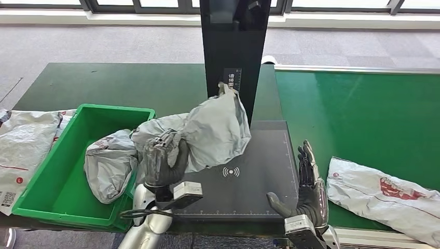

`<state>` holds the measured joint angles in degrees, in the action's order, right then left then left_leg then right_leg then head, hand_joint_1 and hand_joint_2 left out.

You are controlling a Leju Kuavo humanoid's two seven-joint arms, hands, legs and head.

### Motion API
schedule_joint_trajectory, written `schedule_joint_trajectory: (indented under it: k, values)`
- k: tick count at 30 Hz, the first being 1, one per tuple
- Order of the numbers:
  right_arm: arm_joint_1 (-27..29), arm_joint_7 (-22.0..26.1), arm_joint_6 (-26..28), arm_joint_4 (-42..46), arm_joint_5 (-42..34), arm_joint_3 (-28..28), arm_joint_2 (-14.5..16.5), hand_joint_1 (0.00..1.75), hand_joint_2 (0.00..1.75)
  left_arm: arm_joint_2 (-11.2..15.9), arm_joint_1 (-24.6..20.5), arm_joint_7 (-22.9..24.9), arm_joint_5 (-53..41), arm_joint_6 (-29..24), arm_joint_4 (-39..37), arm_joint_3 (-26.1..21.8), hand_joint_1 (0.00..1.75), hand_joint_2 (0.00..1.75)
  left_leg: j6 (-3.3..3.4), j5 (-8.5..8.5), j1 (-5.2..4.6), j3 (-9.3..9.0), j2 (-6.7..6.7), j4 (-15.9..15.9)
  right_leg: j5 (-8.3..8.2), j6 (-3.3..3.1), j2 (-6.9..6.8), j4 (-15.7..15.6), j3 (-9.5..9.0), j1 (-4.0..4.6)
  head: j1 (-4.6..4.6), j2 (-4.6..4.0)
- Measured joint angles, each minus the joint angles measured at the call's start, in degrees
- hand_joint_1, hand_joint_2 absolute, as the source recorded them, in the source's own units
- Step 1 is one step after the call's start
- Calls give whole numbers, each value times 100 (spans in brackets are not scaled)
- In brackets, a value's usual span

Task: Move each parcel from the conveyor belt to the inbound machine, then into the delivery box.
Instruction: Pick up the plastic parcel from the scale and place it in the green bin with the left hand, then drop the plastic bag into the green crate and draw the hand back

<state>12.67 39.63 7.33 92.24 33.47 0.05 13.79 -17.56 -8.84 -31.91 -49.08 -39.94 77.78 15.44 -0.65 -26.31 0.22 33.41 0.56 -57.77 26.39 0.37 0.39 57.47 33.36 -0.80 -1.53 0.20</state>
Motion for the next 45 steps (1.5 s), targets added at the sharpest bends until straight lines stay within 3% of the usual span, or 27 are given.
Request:
schedule_joint_trajectory:
  k: [10, 17, 27, 33, 35, 39, 45]
  values:
    - [45, 21, 22, 65, -41, -3, -2, 0, 175, 3, 491, -767, 525, -18, 1553, -909, 175, 175, 0, 1, 0, -5, -6, 0, -1, 0, 1, 0, -5, 0, 0, 0]
    - [32, 7, 46, 65, -46, -3, -2, 0, 175, -27, 743, -802, 576, -19, 2561, -1969, 175, 175, -2, 1, 1, -5, -5, 0, 1, -2, 2, 1, -1, 5, 0, 0]
    - [112, -68, 67, 93, -40, -3, -2, 0, 175, -40, 516, -681, 256, -19, 2804, -3155, 175, 175, -2, 2, 1, -8, -7, 0, 0, -2, 2, 0, -2, 1, 0, 0]
    - [138, -69, 38, 96, -25, -3, -1, 0, 175, -46, 153, 95, -986, -16, 2247, -3614, 175, 175, -1, 3, 0, -10, -4, 0, -1, -2, 1, 0, -5, 0, 0, 0]
    - [133, -75, 25, 96, -9, -3, -2, 0, 175, -4, -5, 709, -1643, -13, 1841, -3707, 175, 175, -1, 4, 0, -13, -2, 0, -2, -2, -1, 0, -7, 0, 0, 0]
    - [127, -122, -25, 96, 22, -3, -2, 0, 175, 283, -318, 2448, -2975, 195, 605, -3664, 175, 175, -7, 9, 0, -14, -4, 0, -7, -9, 3, 1, -5, 4, 0, 0]
    - [101, -157, -124, 96, 36, -2, -2, 0, 175, 600, -764, 3374, -3610, 982, -820, -3375, 175, 175, -9, 13, 0, -15, -1, 0, -11, -13, -1, 1, -10, 0, 0, 0]
